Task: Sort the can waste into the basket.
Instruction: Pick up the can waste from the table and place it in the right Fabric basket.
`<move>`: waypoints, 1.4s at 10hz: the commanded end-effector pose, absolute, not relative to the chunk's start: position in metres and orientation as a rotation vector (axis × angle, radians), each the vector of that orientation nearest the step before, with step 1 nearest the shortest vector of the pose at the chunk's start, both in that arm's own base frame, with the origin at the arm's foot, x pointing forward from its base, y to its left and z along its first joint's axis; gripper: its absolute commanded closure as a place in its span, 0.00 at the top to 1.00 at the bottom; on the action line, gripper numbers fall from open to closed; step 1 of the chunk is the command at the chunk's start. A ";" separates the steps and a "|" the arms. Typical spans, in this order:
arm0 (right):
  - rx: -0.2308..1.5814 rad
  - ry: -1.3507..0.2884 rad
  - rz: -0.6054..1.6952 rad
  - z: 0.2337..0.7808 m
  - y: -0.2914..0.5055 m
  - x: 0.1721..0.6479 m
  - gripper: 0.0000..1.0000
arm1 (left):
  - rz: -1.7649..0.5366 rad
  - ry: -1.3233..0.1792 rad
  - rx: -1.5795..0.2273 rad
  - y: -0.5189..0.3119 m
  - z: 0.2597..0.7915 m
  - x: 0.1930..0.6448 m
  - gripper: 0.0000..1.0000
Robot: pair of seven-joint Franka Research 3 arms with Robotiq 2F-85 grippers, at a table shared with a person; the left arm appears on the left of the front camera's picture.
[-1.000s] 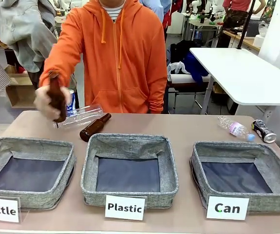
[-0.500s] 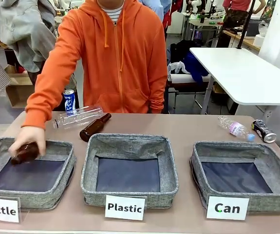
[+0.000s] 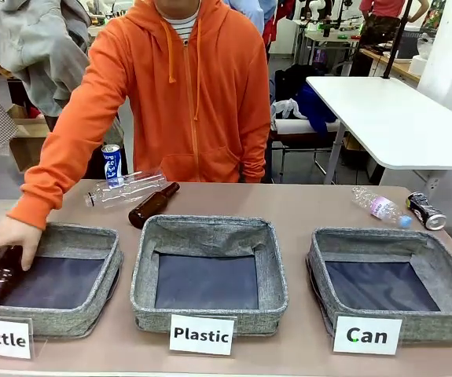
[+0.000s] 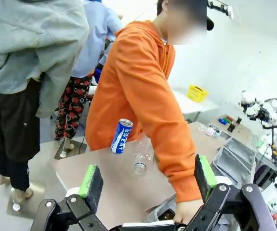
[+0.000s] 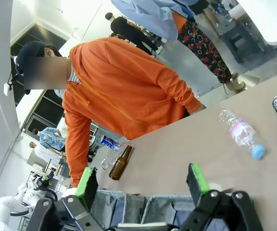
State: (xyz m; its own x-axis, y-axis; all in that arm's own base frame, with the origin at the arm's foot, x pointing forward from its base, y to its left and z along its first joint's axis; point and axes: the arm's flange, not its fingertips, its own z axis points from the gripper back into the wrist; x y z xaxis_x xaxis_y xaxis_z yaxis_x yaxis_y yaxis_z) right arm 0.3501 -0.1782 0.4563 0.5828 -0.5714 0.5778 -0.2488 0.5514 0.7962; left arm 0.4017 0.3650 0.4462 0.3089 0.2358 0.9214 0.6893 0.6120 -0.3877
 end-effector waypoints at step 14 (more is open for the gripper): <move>1.006 -0.954 -0.243 0.458 -0.178 0.350 1.00 | -0.619 -1.042 -0.674 0.265 0.488 0.493 1.00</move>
State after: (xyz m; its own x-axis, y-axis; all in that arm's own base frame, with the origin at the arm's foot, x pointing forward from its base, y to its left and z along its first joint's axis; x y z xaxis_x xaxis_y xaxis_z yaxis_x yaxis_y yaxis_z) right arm 0.3501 -0.1781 0.4562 0.5830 -0.5713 0.5776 -0.2489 0.5512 0.7964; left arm 0.4749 0.2949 0.4831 0.3017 -0.0076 0.9534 0.7259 0.6501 -0.2245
